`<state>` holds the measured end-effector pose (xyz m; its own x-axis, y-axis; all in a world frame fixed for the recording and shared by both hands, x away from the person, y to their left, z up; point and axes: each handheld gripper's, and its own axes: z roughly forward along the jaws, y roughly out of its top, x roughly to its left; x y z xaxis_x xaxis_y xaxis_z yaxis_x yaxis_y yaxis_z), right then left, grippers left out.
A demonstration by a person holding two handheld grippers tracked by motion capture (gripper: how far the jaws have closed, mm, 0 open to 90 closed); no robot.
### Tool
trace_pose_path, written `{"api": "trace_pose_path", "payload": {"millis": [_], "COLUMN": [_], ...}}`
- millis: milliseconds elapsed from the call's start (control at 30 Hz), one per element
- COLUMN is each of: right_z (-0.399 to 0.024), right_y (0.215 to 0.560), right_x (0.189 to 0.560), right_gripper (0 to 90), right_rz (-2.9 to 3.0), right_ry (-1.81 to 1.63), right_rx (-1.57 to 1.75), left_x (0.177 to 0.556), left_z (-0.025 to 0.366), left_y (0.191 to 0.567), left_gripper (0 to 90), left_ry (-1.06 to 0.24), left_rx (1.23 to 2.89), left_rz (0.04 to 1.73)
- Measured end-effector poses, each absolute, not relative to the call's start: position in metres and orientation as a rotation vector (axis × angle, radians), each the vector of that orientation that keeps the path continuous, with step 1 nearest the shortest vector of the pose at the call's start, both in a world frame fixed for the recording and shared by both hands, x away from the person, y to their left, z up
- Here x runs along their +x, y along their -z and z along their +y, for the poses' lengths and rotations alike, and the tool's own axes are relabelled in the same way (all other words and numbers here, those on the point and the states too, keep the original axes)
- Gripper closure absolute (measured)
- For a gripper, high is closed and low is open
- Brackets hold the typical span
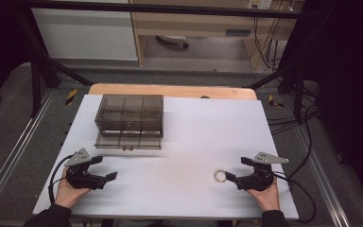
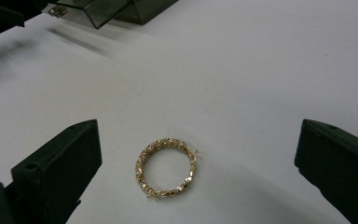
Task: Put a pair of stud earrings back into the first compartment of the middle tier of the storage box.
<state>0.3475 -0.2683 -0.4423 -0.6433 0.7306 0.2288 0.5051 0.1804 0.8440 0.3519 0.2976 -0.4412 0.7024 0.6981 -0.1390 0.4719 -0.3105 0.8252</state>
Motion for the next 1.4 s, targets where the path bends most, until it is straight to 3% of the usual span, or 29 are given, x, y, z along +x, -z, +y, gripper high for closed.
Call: {"api": "trace_pose_path", "payload": {"millis": [267,567,967,1000,1400], "right_z": [-0.254,-0.237,-0.226,-0.226,-0.222], "right_y": [0.439,0.442,0.449,0.449,0.454], "right_x": [0.345,0.346,0.345,0.344,0.345], "right_gripper": [4.4,14.0,44.4,50.3,69.9], "right_rz": [2.271,2.350,2.397,2.401,2.440], "right_ry": [-1.411,-1.337,-1.282,-1.275,-1.247], "right_rx": [1.174,1.214,1.242,1.248,1.288], "left_x": [0.352,0.352,0.352,0.352,0.352], "left_z": [0.297,0.298,0.298,0.298,0.297], "left_y": [0.441,0.441,0.441,0.441,0.442], "left_gripper": [5.1,5.1,5.2,5.2,5.2], "left_ry": [-0.304,-0.312,-0.313,-0.313,-0.315], "left_rx": [1.971,1.966,1.968,1.968,1.973], "left_rz": [0.901,0.907,0.909,0.908,0.907]}}
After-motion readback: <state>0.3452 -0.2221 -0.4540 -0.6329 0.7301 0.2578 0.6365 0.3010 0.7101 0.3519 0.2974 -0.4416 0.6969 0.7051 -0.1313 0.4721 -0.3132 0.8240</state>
